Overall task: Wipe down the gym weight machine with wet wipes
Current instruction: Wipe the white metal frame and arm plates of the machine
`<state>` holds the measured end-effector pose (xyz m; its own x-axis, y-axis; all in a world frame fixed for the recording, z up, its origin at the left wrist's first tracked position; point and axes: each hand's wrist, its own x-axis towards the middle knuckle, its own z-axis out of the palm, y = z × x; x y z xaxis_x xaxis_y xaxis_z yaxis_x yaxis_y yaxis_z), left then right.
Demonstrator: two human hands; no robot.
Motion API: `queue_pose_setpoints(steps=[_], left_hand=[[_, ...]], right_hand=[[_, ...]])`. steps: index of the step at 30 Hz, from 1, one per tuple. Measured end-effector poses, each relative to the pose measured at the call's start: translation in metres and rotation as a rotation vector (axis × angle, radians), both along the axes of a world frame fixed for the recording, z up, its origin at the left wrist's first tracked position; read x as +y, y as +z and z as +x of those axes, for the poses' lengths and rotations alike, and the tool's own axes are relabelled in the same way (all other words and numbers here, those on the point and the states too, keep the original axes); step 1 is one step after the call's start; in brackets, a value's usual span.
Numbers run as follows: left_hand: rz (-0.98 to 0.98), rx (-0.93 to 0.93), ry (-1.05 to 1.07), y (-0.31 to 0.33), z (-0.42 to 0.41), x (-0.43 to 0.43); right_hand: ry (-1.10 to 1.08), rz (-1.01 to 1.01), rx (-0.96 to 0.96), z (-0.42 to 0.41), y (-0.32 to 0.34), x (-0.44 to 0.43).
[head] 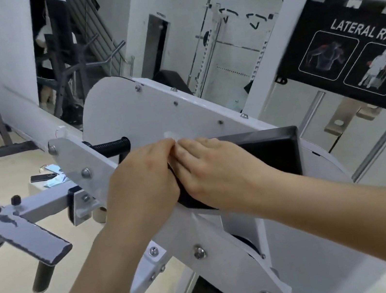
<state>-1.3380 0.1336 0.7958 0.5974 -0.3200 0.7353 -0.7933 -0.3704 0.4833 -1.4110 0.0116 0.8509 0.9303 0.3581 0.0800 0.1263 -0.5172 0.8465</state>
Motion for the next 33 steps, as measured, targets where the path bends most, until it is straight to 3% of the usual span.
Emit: queue_pose_setpoints(steps=[4,8,14,17,20,24,29,33], left_hand=[[0.006,-0.068,-0.023,-0.013,-0.01,0.002],[0.069,-0.131,-0.029,-0.024,-0.013,0.003],[-0.094,-0.003,0.007,-0.019,-0.011,0.004],[-0.095,-0.006,0.042,-0.025,-0.006,0.006],[-0.008,-0.085,0.007,-0.033,-0.004,0.009],[0.026,-0.111,0.002,-0.036,-0.01,0.004],[-0.044,-0.032,-0.098,-0.017,-0.031,-0.015],[-0.15,0.039,-0.285,-0.013,-0.05,-0.029]], right_hand=[[-0.014,-0.098,0.145,-0.033,-0.008,-0.004],[-0.036,-0.045,0.258,-0.063,-0.007,-0.01],[-0.092,-0.04,0.088,-0.003,0.001,0.005],[-0.1,-0.158,0.203,0.001,-0.017,0.012],[-0.112,-0.134,0.346,-0.035,0.002,0.006],[-0.056,-0.138,0.257,-0.086,0.024,-0.017],[-0.135,-0.064,-0.089,-0.08,0.024,-0.009],[-0.072,-0.099,0.034,-0.123,-0.007,-0.03]])
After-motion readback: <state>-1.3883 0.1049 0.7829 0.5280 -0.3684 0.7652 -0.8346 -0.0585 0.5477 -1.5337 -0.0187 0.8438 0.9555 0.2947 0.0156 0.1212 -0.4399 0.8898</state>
